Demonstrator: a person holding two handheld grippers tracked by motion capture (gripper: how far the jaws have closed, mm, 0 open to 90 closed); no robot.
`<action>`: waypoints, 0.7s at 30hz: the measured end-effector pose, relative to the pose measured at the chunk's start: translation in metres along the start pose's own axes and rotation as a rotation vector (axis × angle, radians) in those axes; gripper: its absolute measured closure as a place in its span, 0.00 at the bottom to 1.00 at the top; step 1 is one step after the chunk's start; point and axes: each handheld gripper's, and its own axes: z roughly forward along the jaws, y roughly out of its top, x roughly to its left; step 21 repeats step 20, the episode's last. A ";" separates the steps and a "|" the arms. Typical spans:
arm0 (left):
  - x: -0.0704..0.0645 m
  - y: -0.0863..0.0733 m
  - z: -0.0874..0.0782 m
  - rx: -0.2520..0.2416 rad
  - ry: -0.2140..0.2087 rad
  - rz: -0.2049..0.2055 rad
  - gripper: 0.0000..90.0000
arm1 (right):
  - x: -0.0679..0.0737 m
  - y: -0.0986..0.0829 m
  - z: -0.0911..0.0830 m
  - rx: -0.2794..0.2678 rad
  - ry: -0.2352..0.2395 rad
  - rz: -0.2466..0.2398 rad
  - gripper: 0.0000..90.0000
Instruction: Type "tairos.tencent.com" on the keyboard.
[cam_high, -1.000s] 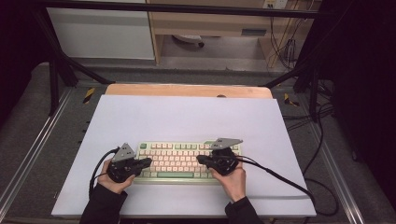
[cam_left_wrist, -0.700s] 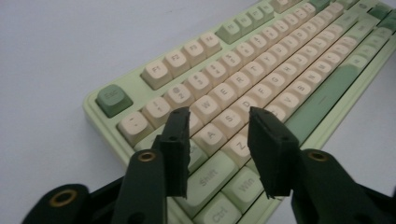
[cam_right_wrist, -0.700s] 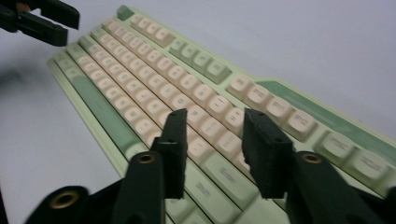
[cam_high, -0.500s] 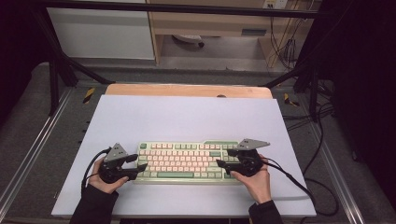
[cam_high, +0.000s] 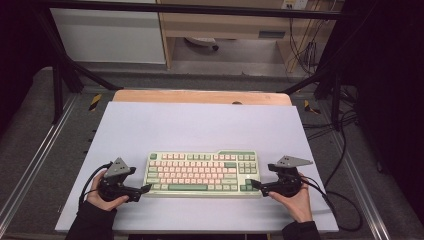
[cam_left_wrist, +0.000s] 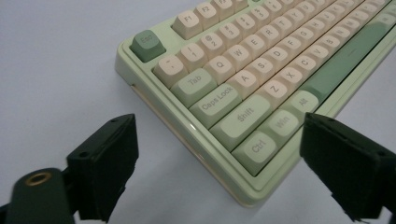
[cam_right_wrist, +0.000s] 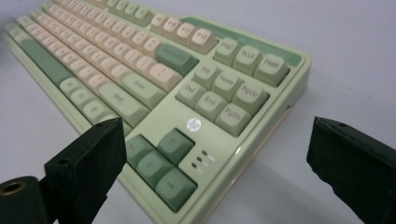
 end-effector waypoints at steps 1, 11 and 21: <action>0.000 -0.001 0.000 0.000 0.001 0.001 0.10 | -0.002 -0.003 -0.001 0.010 0.009 0.006 0.05; 0.003 -0.011 -0.002 -0.013 0.003 -0.012 0.06 | -0.005 -0.024 -0.010 0.007 0.012 0.007 0.02; 0.003 -0.015 -0.002 -0.018 0.005 -0.010 0.07 | -0.004 -0.026 -0.009 0.025 0.015 0.014 0.01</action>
